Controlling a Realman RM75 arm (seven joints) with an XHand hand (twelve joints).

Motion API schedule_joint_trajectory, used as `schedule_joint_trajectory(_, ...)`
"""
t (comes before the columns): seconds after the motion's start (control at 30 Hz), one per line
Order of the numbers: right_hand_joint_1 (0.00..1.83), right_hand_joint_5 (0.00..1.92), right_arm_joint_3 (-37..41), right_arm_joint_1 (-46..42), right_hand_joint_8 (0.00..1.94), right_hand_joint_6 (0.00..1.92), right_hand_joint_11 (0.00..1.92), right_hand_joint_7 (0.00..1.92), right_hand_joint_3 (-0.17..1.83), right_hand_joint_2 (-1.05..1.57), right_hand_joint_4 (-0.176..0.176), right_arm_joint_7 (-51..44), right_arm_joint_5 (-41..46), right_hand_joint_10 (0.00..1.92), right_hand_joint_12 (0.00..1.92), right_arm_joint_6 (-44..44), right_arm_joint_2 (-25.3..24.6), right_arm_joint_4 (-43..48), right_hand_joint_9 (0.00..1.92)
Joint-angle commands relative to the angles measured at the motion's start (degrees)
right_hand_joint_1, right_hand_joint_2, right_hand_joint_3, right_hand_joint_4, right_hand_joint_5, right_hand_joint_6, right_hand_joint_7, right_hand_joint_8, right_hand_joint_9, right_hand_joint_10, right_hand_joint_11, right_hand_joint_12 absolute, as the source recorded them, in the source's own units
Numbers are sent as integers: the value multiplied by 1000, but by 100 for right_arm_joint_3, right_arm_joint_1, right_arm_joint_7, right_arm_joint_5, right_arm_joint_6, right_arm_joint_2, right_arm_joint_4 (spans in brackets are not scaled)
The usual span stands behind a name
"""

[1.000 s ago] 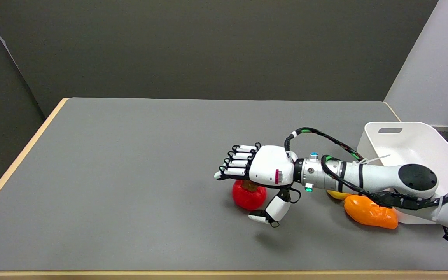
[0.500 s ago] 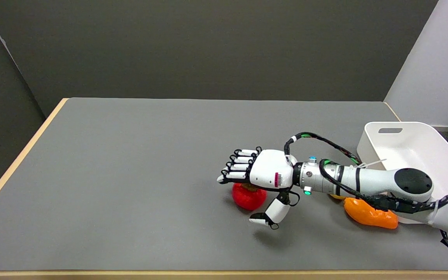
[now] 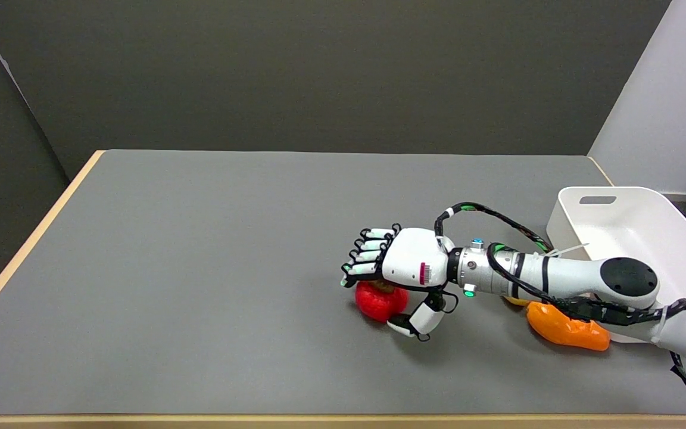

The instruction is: Pick up tomato.

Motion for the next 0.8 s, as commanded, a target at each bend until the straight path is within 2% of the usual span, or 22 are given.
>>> schedule_joint_trajectory(0.03, 869, 349, -58, 169, 435, 684, 113, 400, 974, 621, 77, 0, -12, 746, 1221, 22, -28, -92, 280)
schedule_joint_trajectory(0.43, 889, 365, -193, 297, 450, 735, 130, 415, 977, 630, 85, 24, -12, 763, 1234, 46, -29, -220, 299)
schedule_joint_trajectory(0.57, 944, 387, -193, 297, 463, 809, 221, 456, 959, 648, 90, 16, -12, 841, 1320, 6, -29, -236, 351)
schedule_joint_trajectory(0.7, 1005, 479, -193, 313, 737, 1059, 448, 597, 930, 709, 97, 0, -12, 1053, 1564, -59, -29, -260, 520)
schedule_joint_trajectory(0.73, 1006, 498, -193, 313, 798, 1112, 487, 620, 897, 738, 97, 0, -12, 1101, 1597, -90, -29, -260, 558)
schedule_joint_trajectory(0.8, 870, 627, -193, 322, 917, 1560, 576, 680, 332, 1156, 110, 0, -12, 1185, 1681, -129, -37, -261, 633)
